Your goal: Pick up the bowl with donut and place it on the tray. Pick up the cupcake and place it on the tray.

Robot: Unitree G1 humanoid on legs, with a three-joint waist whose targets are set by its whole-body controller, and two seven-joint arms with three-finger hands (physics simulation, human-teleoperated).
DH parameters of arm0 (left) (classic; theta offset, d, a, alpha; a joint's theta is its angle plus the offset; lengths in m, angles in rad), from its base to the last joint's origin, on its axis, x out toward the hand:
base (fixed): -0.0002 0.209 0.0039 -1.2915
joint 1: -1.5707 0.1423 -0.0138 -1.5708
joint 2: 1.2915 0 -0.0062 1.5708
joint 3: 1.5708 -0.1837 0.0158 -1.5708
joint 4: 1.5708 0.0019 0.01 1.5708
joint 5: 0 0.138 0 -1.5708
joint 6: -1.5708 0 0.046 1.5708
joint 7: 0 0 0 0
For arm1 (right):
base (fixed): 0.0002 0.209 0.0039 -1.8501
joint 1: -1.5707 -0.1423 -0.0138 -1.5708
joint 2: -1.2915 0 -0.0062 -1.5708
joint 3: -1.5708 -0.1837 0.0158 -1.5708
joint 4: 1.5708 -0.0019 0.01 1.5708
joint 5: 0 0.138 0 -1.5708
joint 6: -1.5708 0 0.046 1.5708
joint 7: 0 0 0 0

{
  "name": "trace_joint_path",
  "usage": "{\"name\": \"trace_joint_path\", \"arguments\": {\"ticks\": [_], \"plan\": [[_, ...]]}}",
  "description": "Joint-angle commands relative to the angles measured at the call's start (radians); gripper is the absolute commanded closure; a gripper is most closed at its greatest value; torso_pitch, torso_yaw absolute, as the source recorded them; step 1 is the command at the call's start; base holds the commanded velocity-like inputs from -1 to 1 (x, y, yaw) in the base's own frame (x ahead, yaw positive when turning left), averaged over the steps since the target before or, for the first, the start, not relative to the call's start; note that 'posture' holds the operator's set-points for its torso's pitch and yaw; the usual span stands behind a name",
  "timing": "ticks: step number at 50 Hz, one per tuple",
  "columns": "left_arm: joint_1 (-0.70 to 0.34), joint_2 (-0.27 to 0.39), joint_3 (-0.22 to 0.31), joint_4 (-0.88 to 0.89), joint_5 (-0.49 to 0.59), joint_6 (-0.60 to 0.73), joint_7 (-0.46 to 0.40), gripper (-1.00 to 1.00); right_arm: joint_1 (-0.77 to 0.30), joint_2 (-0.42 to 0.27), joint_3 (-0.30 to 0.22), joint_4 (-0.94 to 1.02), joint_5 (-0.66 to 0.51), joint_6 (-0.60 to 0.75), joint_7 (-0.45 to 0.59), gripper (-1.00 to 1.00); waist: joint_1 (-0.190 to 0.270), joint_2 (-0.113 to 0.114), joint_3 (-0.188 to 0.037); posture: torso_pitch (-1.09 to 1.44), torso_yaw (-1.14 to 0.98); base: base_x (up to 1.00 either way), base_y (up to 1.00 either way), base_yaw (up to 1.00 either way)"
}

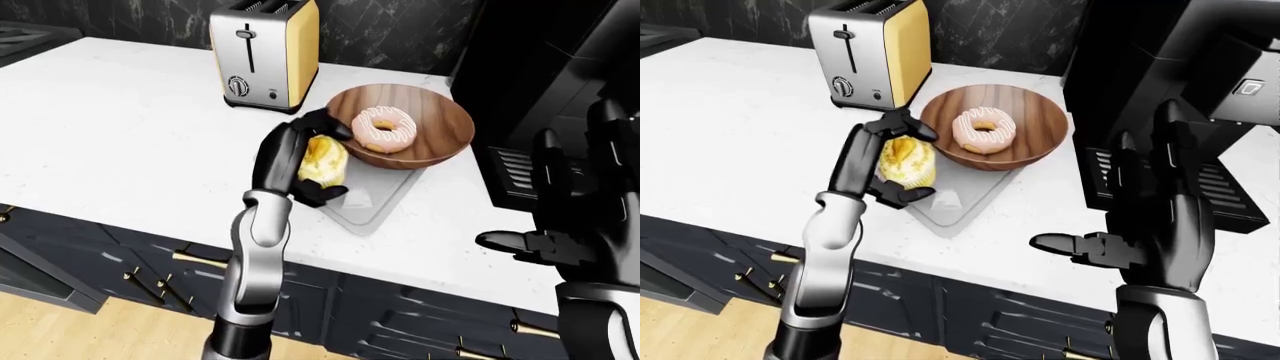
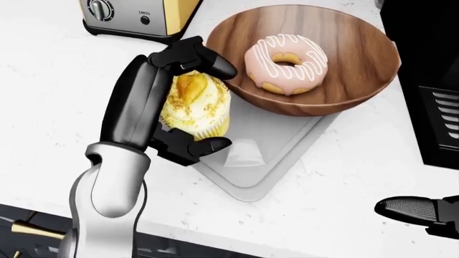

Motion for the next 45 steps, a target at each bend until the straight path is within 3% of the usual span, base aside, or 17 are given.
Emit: {"name": "trace_joint_path", "arguments": {"ticks": [1,23,24,36,45], "plan": [[-0.034,-0.002,0.002,-0.049,-0.002,-0.032,0.023,0.11,-0.014,-0.009,-0.004,-0.033,0.003,-0.024,0.000,-1.00,0.000,-0.003,-0.021,0.00,0.00,0.00,0.00,0.00],[-0.025,-0.004,-0.005,-0.008,-0.005,-0.064,0.046,-0.29,-0.017,-0.013,-0.008,-0.036,0.008,-0.019,-0.004,-1.00,0.000,-0.003,-0.022,0.00,0.00,0.00,0.00,0.00],[-0.026,-0.006,-0.007,0.001,-0.005,-0.069,0.049,-0.48,-0.011,-0.011,-0.014,-0.036,0.011,-0.023,-0.001,-1.00,0.000,-0.003,-0.022,0.00,0.00,0.00,0.00,0.00],[-0.017,-0.009,-0.005,-0.025,-0.005,-0.057,0.035,-0.51,-0.012,-0.012,-0.017,-0.032,0.014,-0.026,0.000,-1.00,0.000,-0.003,-0.024,0.00,0.00,0.00,0.00,0.00],[0.051,-0.011,-0.021,-0.216,0.002,0.022,-0.034,-0.50,-0.023,-0.026,-0.032,-0.052,0.036,0.000,-0.019,-1.00,-0.001,-0.002,-0.021,0.00,0.00,0.00,0.00,0.00]]}}
